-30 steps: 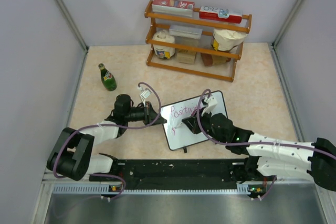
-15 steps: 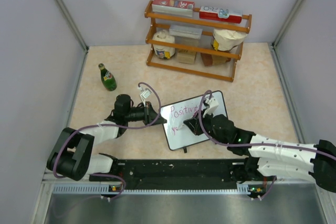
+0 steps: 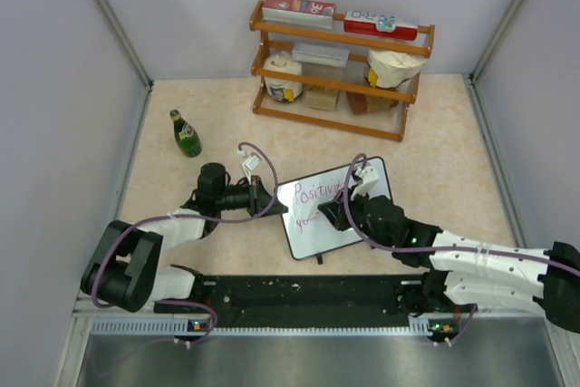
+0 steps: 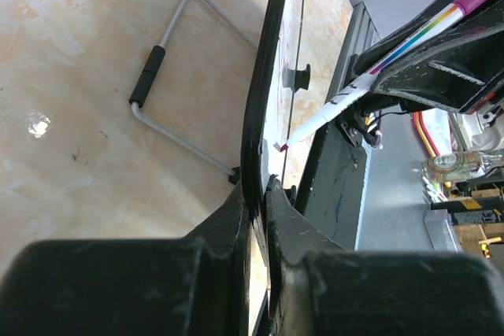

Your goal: Write a sentence on the whiteboard

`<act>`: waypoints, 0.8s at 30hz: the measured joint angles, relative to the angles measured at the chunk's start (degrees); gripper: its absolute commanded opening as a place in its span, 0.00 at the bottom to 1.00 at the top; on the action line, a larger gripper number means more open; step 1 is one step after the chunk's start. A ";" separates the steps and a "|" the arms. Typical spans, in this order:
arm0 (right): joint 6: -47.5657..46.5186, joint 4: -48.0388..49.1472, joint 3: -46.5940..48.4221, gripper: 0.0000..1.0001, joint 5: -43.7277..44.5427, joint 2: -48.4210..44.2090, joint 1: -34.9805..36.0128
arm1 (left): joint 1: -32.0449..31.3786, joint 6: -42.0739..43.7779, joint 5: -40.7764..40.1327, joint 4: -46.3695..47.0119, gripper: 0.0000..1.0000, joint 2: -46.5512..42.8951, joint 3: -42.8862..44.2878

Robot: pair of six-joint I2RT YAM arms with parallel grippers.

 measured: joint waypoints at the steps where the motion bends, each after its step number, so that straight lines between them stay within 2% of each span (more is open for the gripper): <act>1: -0.13 -0.09 0.37 0.00 0.24 0.22 -0.02 | 0.00 0.00 0.02 0.00 0.00 0.00 0.00; 16: -1.40 -0.17 3.48 0.00 -1.27 3.54 -0.26 | 0.00 0.00 0.02 0.00 0.00 0.00 0.00; 24: -1.57 -0.57 3.54 0.00 -1.68 1.70 -0.33 | 0.00 0.00 0.04 0.02 0.00 0.02 0.00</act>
